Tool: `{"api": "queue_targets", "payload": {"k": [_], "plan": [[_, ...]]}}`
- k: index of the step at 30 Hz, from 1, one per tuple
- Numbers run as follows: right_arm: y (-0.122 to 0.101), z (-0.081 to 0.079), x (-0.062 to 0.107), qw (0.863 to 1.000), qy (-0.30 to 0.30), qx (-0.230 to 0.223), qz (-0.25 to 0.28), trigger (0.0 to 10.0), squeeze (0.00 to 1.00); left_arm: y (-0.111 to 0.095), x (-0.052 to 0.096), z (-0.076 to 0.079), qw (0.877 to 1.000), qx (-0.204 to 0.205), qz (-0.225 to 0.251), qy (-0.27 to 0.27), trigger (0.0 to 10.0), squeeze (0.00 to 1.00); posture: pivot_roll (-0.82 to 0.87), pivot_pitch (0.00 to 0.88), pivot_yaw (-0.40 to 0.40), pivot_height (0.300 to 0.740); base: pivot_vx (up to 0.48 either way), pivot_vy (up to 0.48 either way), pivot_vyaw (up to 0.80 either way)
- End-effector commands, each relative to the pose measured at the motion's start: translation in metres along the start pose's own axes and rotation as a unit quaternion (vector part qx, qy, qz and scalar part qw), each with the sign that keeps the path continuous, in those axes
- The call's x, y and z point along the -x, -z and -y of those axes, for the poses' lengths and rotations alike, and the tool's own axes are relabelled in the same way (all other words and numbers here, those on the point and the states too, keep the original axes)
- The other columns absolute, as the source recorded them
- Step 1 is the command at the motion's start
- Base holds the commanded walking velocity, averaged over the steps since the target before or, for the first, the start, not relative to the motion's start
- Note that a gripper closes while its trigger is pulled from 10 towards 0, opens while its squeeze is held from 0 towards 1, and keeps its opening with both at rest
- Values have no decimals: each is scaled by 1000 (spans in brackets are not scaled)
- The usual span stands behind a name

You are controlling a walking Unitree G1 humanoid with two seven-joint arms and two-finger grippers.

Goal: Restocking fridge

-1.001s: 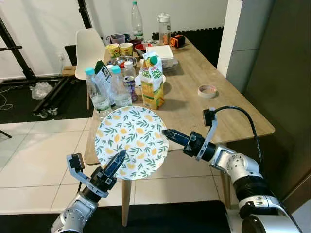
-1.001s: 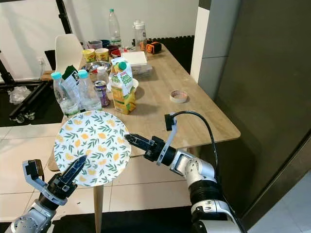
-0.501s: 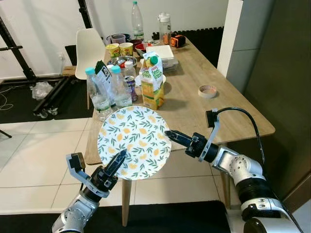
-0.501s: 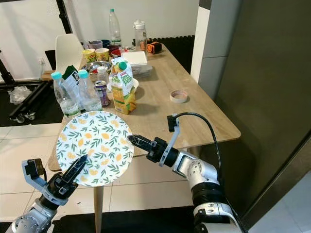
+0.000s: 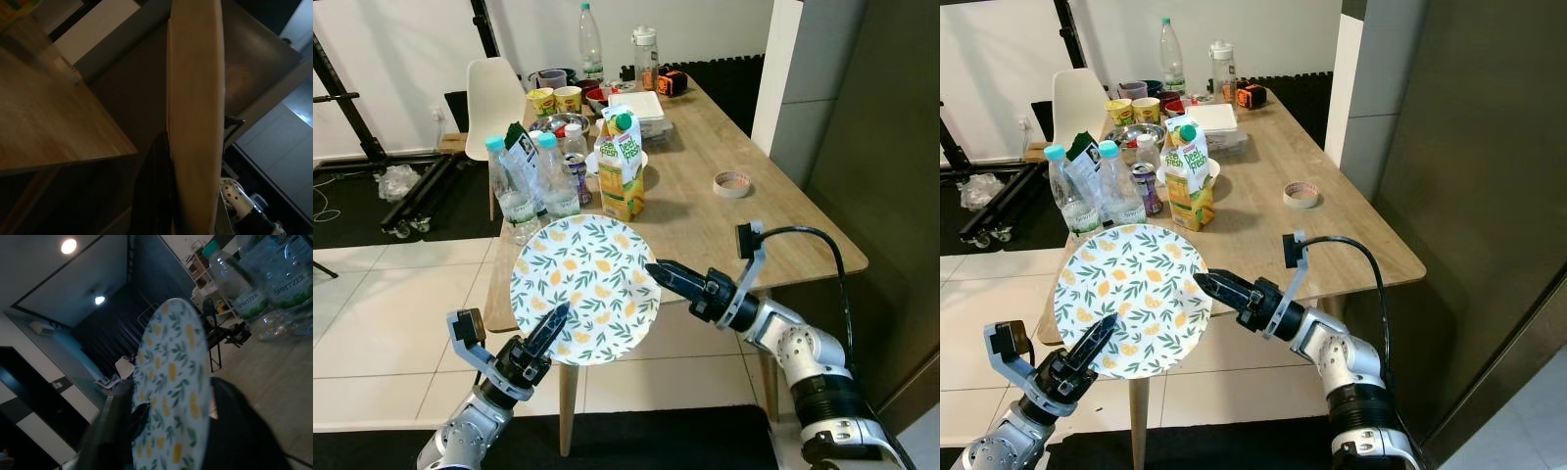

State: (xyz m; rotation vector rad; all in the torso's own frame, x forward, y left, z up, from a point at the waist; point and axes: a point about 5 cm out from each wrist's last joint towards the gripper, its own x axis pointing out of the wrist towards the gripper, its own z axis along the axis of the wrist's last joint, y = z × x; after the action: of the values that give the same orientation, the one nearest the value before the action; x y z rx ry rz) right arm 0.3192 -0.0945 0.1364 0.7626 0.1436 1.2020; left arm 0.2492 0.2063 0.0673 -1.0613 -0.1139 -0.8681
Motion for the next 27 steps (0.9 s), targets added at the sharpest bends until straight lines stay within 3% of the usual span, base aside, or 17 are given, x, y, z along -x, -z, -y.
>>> {"api": "queue_targets", "payload": {"k": [1,3,5,6,7,18,19,27], "plan": [[12,-10,-7,998,-45,-18,-28,10000,1000,3,2,-1,1000,7,-1,-7,0,0,-33,0,36,740,0,0,0],[12,-10,-7,998,-45,-18,-28,10000,1000,3,2,-1,1000,7,-1,-7,0,0,-33,0,36,740,0,0,0],[29,-10,-10,997,-40,-36,-59,10000,1000,5,1,0,1000,11,-1,-2,0,0,-33,0,36,740,0,0,0],[36,-8,-11,996,-32,-39,-70,10000,804,5,1,0,1000,12,-1,0,0,0,-33,0,36,740,0,0,0],[40,-8,-12,996,-29,-44,-76,10000,0,6,1,1,1000,13,-1,2,0,0,-33,0,36,740,0,0,0],[47,-18,-18,994,-62,-56,-72,10000,0,11,-2,2,1000,22,-7,10,0,0,-33,0,36,740,0,0,0],[45,-17,-18,995,-57,-60,-60,196,0,13,-2,3,1000,25,-10,11,0,0,-33,0,36,740,0,0,0],[37,-18,-16,996,-65,-57,-37,0,0,20,-3,2,999,33,-18,8,0,0,-36,0,33,740,0,0,0]]}}
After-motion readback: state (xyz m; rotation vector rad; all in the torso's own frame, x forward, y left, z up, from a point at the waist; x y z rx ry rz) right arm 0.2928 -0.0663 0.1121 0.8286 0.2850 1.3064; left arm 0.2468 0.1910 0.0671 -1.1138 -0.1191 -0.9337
